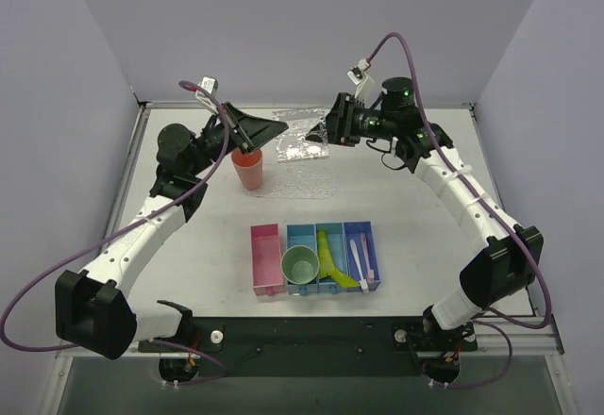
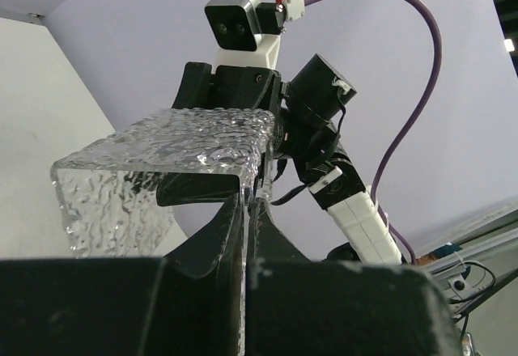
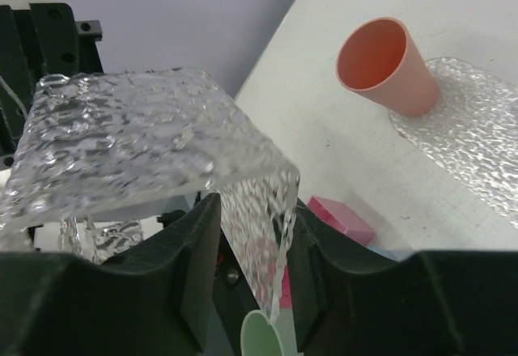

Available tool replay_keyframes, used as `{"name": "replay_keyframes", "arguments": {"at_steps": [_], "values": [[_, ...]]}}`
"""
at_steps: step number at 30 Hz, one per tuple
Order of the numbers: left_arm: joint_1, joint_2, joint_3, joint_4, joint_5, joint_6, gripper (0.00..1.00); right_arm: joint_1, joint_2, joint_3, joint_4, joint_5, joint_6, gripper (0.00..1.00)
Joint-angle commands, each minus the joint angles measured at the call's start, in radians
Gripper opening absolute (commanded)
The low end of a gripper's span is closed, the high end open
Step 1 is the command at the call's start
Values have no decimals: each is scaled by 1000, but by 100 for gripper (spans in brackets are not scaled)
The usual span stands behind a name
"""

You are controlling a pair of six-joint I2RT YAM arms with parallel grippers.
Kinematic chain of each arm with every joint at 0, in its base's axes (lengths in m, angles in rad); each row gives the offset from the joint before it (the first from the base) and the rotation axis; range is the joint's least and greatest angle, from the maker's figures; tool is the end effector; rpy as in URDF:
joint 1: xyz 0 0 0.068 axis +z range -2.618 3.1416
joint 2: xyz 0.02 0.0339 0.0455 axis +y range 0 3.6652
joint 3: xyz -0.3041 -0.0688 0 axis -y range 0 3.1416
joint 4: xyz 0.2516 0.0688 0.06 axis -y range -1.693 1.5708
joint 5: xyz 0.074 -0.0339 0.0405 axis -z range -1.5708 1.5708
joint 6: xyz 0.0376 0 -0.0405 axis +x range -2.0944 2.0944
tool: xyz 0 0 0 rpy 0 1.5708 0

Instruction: Prepare toiletry sets of a toothbrush and toothpaste on the tray

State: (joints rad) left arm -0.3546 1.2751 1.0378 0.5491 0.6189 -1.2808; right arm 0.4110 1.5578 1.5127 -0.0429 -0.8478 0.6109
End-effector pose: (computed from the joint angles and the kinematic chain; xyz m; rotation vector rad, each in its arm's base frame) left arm 0.2640 -0.1210 0.4357 -0.0767 1.5505 -1.7346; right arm 0.3266 0.1731 0.4575 -0.5323 1.7717 1.4385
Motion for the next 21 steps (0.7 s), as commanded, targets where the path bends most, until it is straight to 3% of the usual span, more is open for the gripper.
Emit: {"name": "replay_keyframes", "arguments": {"at_steps": [1, 6, 13, 21], "values": [[9, -2, -13, 15, -16, 26, 0, -17, -31, 4, 0, 47, -46, 44], [9, 4, -19, 2, -54, 50, 0, -64, -79, -23, -41, 160, -43, 54], [9, 33, 36, -280, -136, 159, 0, -63, -154, 3, -198, 384, -112, 50], [9, 173, 131, -371, -99, 153, 0, 26, -104, 127, -301, 470, -85, 45]]}}
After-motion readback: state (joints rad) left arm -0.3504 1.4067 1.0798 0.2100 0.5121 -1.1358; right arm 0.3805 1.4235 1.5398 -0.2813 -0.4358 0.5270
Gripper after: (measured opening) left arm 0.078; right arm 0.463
